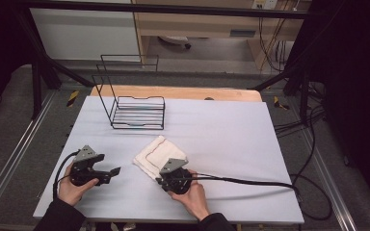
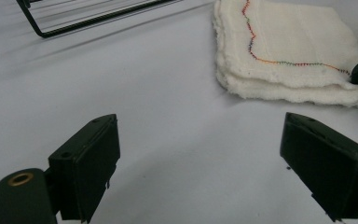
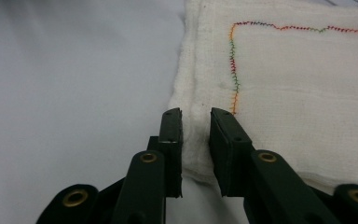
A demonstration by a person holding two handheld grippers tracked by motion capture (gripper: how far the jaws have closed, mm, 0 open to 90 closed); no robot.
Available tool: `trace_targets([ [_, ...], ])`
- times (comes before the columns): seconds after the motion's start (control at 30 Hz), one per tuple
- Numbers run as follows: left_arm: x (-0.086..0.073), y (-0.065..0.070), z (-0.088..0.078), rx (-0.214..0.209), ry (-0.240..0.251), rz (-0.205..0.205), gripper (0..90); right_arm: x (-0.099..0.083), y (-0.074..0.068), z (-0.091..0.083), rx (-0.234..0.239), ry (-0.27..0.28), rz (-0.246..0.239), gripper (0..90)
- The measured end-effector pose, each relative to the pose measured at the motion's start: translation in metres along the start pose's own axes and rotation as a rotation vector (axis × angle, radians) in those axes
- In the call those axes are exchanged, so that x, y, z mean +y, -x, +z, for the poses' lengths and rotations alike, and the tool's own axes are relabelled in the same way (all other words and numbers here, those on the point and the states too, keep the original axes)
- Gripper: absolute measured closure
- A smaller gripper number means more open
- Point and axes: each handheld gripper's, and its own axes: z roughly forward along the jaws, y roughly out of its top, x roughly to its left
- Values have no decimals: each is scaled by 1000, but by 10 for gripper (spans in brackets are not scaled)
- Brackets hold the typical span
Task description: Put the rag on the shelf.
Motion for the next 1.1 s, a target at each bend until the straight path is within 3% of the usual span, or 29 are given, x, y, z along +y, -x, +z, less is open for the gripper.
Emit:
trace_targets([
  [0.17,0,0,0,-5,1,-1,121,1,1,0,-3,-8,-9,833],
  [0.37,2,1,0,-18,6,-11,132,6,6,-6,25,-20,5,851],
  [0.57,13,7,5,-15,15,-30,182,10,10,-17,41,-34,8,852],
  [0.63,19,12,11,-18,12,-30,214,9,10,-19,47,-42,13,853],
  [0.8,37,28,43,-27,-46,1,303,5,11,-18,55,-50,31,852],
  [0.97,43,30,67,-23,-86,-7,455,4,11,-18,55,-48,25,852],
  [1.1,43,27,76,-36,-109,-20,574,3,10,-18,53,-51,29,850],
])
